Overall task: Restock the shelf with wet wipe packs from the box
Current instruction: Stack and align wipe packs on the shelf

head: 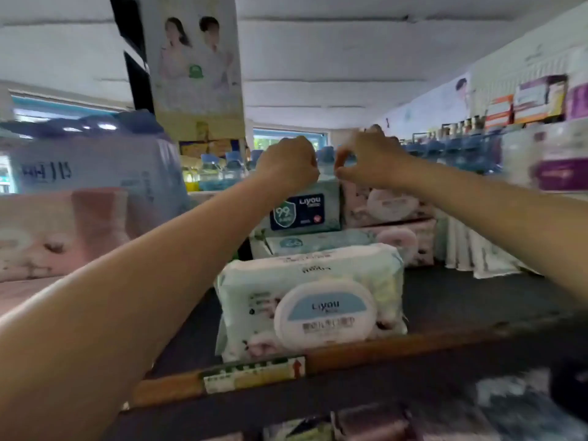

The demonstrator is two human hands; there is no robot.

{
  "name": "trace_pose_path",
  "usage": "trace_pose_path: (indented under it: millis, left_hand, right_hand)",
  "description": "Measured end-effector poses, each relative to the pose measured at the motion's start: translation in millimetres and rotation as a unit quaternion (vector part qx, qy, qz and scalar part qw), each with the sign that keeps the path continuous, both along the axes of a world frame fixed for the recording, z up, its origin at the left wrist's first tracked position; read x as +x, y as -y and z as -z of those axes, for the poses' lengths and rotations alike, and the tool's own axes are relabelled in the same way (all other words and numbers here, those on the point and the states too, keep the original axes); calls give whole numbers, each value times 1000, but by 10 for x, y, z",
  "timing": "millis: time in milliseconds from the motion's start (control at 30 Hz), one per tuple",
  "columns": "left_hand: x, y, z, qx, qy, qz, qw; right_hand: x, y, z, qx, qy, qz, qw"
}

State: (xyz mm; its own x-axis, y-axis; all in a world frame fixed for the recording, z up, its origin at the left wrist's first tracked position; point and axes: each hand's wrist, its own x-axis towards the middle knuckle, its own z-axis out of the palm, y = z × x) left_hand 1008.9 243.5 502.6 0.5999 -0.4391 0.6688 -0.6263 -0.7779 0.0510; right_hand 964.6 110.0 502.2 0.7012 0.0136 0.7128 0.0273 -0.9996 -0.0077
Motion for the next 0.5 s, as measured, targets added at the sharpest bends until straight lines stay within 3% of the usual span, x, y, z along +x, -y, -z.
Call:
trace_pose_path:
  millis: [133,233,367,500]
  left_hand:
    - [-885,584,393,-17,-9,182,983]
    - [-1726,1074,925,-7,-29,323,946]
    - [-3046,1655,1778,95,-117,482,863]
    - [-4430,1889,2662,220,-179,570,771]
  right_hand:
    - [-1095,578,502,164,82,93,979]
    - [-2236,962,1137,244,28,218,945]
    - [-4020,1080,1967,299,8,384,874]
    - [-5752,877,2737,401,-67,501,764]
